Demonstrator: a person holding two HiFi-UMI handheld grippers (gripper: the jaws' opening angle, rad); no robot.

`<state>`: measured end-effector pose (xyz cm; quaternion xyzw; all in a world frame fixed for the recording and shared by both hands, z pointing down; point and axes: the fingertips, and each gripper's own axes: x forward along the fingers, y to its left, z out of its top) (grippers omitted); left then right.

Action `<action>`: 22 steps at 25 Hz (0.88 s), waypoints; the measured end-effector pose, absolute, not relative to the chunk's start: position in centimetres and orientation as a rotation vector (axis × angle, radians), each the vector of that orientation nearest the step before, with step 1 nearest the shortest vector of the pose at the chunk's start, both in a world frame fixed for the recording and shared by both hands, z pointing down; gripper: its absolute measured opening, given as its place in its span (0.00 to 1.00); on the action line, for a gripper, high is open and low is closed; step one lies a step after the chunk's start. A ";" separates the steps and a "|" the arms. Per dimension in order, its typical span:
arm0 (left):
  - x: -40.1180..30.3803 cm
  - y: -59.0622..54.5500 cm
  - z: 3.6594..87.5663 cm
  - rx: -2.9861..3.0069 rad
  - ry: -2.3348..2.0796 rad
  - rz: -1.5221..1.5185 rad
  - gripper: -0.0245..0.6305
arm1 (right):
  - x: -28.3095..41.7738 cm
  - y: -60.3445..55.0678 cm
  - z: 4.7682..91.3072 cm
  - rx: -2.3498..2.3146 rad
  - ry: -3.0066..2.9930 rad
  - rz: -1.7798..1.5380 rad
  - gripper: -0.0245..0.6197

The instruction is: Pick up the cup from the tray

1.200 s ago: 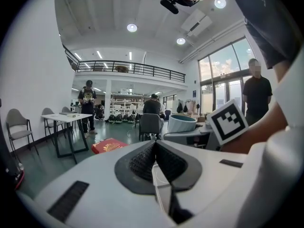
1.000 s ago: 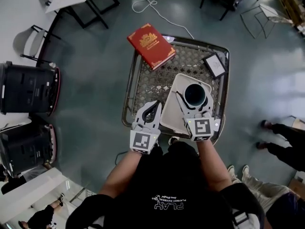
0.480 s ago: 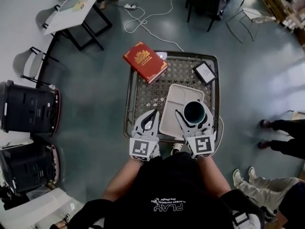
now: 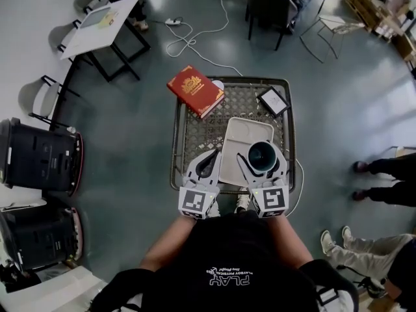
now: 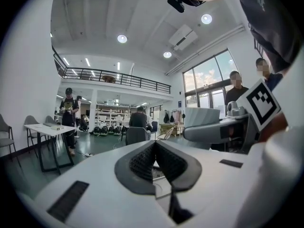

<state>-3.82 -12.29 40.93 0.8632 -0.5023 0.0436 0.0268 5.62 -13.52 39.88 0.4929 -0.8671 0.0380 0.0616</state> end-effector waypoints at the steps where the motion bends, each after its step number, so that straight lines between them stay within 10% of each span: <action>1: -3.8 -12.2 40.6 2.672 -1.552 0.130 0.05 | 5.5 -13.4 39.7 1.494 -2.623 0.110 0.64; 22: -5.1 -11.6 40.3 2.655 -1.591 0.120 0.05 | 3.6 -12.8 39.6 1.455 -2.660 0.116 0.64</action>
